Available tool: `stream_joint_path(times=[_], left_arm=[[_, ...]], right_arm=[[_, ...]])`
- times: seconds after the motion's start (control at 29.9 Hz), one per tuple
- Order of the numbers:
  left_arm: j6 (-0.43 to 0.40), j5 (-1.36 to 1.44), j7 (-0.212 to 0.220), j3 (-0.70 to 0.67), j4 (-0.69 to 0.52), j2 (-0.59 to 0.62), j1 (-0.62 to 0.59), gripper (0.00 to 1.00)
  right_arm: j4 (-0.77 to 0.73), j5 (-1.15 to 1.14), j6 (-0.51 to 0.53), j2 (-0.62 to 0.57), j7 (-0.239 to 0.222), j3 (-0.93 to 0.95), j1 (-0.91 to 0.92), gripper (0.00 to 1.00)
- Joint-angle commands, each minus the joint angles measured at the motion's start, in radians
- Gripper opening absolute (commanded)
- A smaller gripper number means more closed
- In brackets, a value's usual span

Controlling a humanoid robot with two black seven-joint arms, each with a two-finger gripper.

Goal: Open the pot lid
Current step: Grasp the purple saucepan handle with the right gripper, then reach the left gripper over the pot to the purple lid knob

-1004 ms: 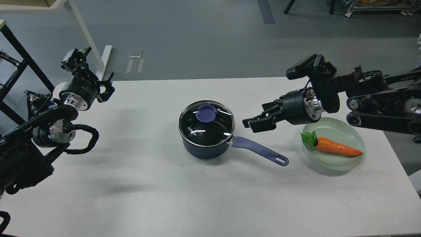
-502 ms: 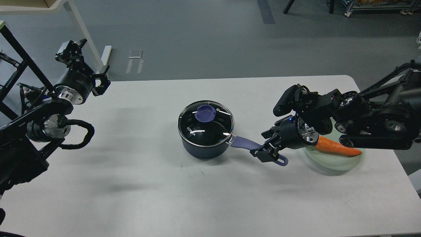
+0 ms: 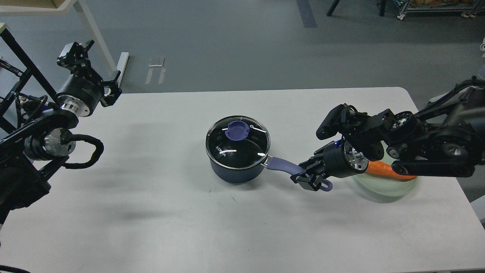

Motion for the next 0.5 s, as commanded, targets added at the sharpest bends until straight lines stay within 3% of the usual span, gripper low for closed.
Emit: stream_joint_path(times=[0.0,0.3,0.4,0.43,0.47], left_arm=[[0.006,0.075,0.000,0.000,-0.027,-0.003,-0.002,0.99],[0.046,0.553,-0.003,0.043,-0.150,-0.037,-0.025,0.99],[0.046,0.553,-0.003,0.043,-0.150,-0.037,-0.025,0.99],[0.125,0.891,-0.003,0.057,-0.308,-0.040,-0.039,0.99],[0.141,0.982,-0.003,0.058,-0.342,-0.042,-0.050,0.99]], right_arm=[[0.000,-0.003,0.002,0.000,0.000,0.000,0.000,0.34],[-0.001,-0.002,0.002,0.002,0.000,0.004,0.002,0.28],[-0.001,-0.002,0.002,0.002,0.000,0.004,0.002,0.28],[-0.001,-0.002,0.002,0.002,0.000,0.003,0.003,0.26],[-0.001,-0.002,0.003,0.000,0.000,0.004,0.006,0.25]])
